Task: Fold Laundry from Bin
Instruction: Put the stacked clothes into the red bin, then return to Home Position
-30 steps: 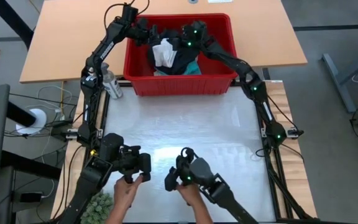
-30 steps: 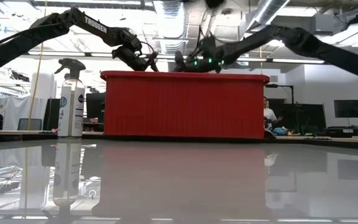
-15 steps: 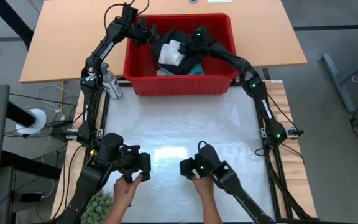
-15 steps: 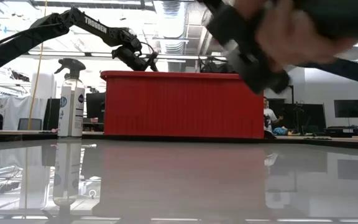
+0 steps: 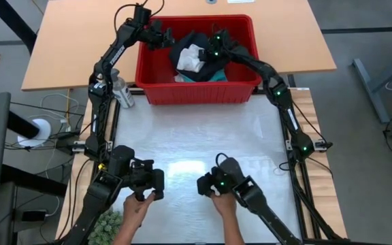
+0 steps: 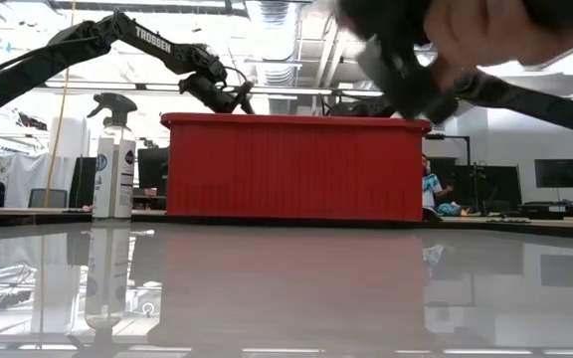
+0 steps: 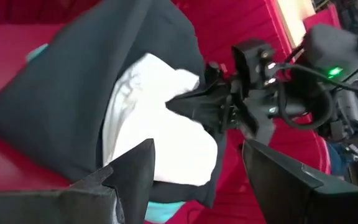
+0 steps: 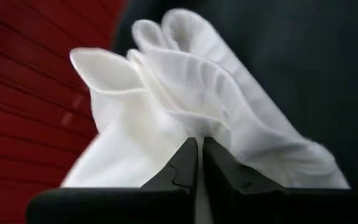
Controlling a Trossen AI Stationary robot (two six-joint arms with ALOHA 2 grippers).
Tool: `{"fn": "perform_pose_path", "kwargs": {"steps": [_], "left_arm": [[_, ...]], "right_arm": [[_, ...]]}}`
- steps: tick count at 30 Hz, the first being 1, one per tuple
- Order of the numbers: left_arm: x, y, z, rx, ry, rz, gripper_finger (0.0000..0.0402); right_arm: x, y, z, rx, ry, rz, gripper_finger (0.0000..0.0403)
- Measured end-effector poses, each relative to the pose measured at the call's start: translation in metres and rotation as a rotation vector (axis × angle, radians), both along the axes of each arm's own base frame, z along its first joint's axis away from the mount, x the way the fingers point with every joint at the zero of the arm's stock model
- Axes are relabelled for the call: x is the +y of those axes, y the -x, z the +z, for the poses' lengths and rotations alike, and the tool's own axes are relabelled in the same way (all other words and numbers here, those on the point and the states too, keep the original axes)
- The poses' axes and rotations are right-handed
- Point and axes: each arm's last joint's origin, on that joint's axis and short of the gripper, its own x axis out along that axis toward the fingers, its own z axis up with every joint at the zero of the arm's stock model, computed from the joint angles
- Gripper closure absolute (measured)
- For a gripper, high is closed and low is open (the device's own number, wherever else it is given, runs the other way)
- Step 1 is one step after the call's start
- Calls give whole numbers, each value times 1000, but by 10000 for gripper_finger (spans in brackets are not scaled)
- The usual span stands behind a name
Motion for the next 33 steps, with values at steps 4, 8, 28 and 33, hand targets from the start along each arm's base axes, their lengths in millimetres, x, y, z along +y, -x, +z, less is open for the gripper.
{"fn": "perform_pose_path", "kwargs": {"steps": [4, 8, 28, 33], "left_arm": [[-1, 0, 0, -17, 6, -24, 173], [-1, -1, 3, -47, 1, -57, 173], [-171, 37, 212, -235, -825, -297, 173], [-237, 49, 247, -269, -990, -337, 173]], "right_arm": [[1, 12, 33, -35, 63, -35, 336], [2, 36, 80, -89, 152, -68, 325], [235, 164, 339, -286, 771, 568, 316], [305, 212, 358, -235, 724, 502, 316]]}}
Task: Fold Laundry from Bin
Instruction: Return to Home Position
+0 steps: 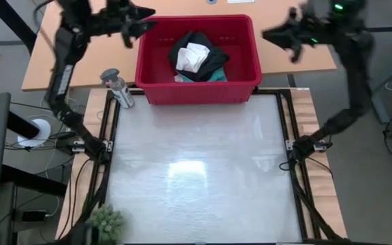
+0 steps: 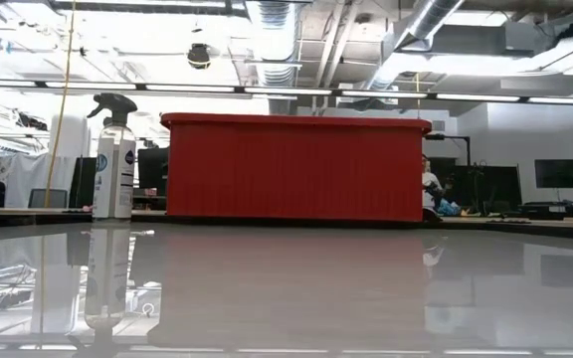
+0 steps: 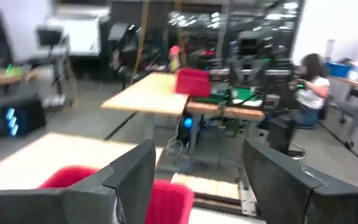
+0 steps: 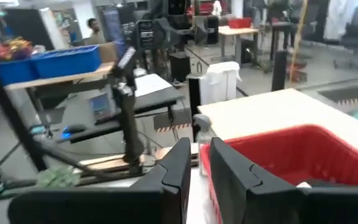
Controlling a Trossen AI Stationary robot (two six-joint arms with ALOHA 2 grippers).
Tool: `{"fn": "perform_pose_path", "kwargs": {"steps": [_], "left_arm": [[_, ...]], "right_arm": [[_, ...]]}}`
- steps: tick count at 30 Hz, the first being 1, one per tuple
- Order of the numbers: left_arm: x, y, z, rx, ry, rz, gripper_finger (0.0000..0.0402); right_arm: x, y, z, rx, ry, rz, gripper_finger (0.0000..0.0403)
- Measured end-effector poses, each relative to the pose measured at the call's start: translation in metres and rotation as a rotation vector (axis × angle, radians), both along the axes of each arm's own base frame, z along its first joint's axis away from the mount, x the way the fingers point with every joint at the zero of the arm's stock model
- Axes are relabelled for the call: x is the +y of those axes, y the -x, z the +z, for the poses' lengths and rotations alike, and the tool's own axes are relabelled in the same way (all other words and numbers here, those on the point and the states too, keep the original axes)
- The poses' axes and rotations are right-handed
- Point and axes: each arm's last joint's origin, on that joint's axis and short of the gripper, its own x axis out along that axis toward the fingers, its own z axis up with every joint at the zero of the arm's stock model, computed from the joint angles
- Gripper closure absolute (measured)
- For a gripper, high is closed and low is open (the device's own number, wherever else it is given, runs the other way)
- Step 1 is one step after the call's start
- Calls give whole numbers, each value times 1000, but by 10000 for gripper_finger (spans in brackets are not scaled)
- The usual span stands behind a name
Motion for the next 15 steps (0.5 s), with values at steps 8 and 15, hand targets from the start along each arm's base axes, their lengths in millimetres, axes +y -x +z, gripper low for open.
{"fn": "perform_pose_path", "kwargs": {"steps": [8, 15], "left_arm": [[-59, 4, 11, 20, -27, -123, 173], [-79, -14, -2, 100, -3, -236, 173]], "right_arm": [[57, 33, -9, 77, 9, 95, 316], [58, 2, -60, 82, -73, 560, 316]]}}
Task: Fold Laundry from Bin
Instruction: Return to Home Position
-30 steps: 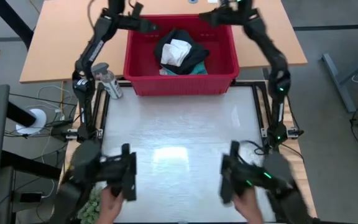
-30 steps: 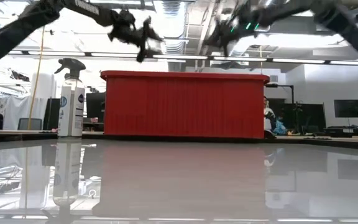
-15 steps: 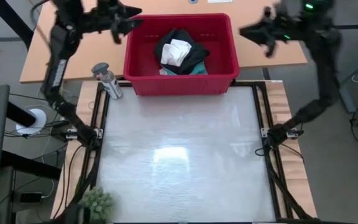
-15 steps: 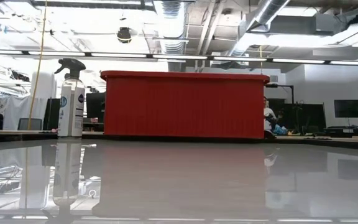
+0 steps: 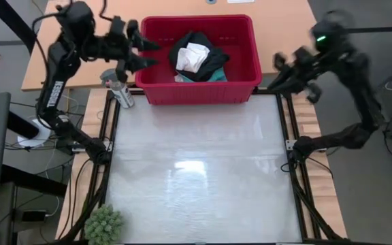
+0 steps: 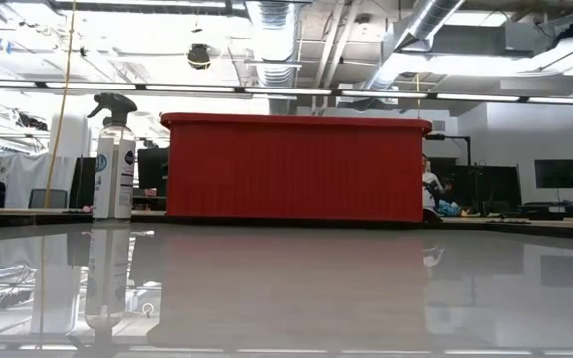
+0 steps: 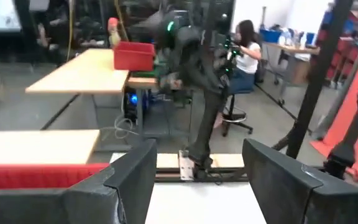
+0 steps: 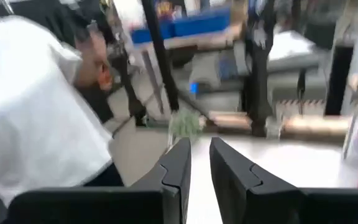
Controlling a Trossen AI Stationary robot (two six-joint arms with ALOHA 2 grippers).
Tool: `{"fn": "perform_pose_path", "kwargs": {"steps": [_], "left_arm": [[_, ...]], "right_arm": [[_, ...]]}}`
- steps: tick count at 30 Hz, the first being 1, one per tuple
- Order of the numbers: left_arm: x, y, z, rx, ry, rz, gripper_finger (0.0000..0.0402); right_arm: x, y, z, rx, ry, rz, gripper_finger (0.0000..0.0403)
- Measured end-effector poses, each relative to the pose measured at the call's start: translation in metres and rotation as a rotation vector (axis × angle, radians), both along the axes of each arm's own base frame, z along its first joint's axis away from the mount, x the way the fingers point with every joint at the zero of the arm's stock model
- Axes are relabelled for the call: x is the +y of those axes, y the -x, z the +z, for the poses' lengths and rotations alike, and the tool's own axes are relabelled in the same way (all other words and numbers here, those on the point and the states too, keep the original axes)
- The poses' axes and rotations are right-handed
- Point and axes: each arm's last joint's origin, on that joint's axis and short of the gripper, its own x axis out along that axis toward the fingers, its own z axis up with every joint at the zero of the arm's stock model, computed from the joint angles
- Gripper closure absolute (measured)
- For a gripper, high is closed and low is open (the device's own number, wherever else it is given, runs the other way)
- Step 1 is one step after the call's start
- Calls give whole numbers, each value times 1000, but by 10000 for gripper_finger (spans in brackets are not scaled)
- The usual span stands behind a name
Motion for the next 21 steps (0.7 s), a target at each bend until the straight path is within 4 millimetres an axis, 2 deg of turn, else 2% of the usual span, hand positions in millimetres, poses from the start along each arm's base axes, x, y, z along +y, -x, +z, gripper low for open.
{"fn": "perform_pose_path", "kwargs": {"steps": [3, 6, 8, 13, 17, 21], "left_arm": [[7, -8, 3, -94, -73, 27, 173], [24, -1, 10, -184, -55, 113, 173], [32, 3, 6, -169, -24, 140, 173], [47, -21, -30, -87, 22, 18, 173], [62, -42, -55, -187, 96, -50, 173], [55, -53, -91, -211, 114, -134, 173]], "right_arm": [[-3, -8, -31, 30, -22, 35, 316], [-1, -4, -51, 19, -44, 67, 316], [4, 3, -62, -4, -37, 91, 316], [23, 26, -79, -75, 13, 120, 316], [37, 44, -85, -139, 93, 86, 316], [53, 61, -95, -159, 121, 54, 316]]}}
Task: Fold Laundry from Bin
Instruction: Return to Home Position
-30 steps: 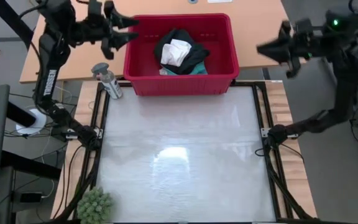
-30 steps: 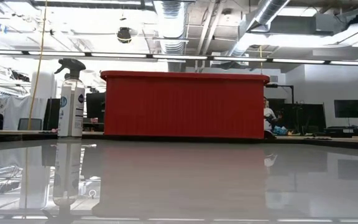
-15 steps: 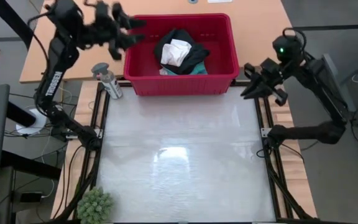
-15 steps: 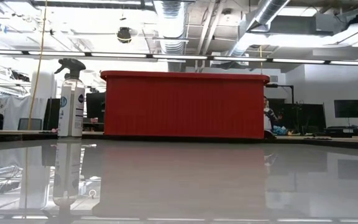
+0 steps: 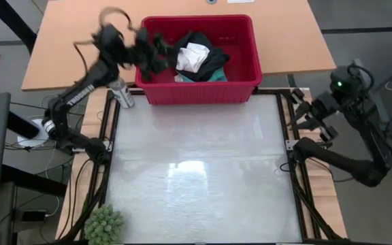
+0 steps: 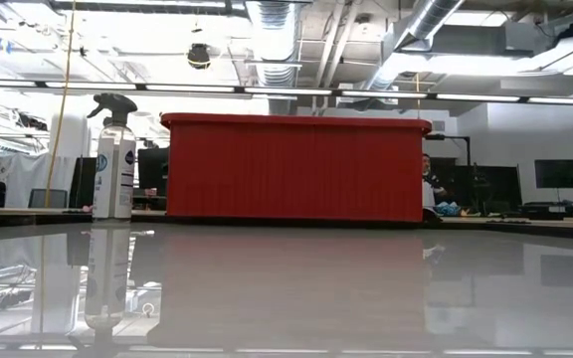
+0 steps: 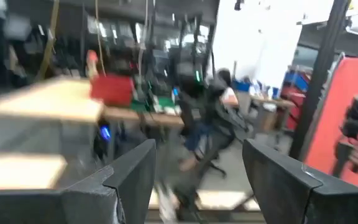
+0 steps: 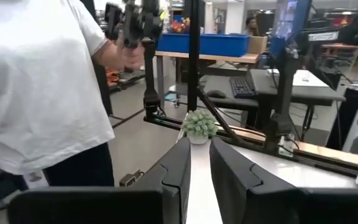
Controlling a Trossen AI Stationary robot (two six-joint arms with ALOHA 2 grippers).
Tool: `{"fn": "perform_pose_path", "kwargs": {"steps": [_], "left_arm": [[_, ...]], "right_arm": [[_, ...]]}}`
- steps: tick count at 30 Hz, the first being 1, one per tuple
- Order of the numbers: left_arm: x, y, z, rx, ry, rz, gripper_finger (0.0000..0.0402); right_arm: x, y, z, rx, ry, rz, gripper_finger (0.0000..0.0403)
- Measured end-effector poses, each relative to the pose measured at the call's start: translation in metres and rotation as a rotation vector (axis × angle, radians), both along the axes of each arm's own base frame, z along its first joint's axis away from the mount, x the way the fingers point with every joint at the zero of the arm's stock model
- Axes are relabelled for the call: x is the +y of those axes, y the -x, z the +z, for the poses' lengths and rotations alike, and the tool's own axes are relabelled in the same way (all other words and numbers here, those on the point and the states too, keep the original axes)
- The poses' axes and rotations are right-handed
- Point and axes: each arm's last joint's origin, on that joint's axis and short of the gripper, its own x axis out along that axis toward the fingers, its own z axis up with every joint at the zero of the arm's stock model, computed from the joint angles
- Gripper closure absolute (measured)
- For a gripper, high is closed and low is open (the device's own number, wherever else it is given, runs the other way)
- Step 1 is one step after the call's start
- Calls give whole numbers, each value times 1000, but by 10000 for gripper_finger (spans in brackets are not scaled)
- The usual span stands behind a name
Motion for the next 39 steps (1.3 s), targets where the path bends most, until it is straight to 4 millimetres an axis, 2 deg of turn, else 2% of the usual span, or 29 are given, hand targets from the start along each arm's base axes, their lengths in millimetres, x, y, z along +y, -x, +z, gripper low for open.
{"fn": "perform_pose_path", "kwargs": {"steps": [5, 11, 14, 17, 19, 21, 24, 29, 32, 35, 39], "left_arm": [[-20, -5, -62, 55, 92, 53, 173], [-52, 19, -103, 36, 187, 69, 173], [-68, 35, -112, 18, 219, 42, 173], [-77, 49, -120, 21, 260, 38, 173], [-81, 56, -126, 36, 298, 52, 173], [-85, 62, -130, 65, 333, 63, 173], [-89, 69, -138, 123, 435, 84, 173], [-109, 78, -141, 92, 141, -55, 173], [-115, 82, -150, 72, 77, -98, 173], [-115, 86, -160, 50, 132, -91, 173], [-108, 108, -156, -42, 168, -54, 173]], "right_arm": [[9, 10, -28, 4, -9, -42, 316], [-2, 5, -78, 35, -94, -112, 316], [-23, -9, -103, 70, -283, -327, 316], [-40, -25, -143, 63, -540, -540, 316], [-40, -36, -163, -40, -555, -509, 316], [-29, -46, -174, -167, -533, -371, 316], [-11, -52, -193, -341, -513, -320, 316], [14, -63, -214, -341, -464, -302, 316], [24, -66, -222, -344, -403, -297, 316], [29, -58, -211, -478, -400, -229, 316], [27, -37, -191, -687, -431, -168, 316]]}}
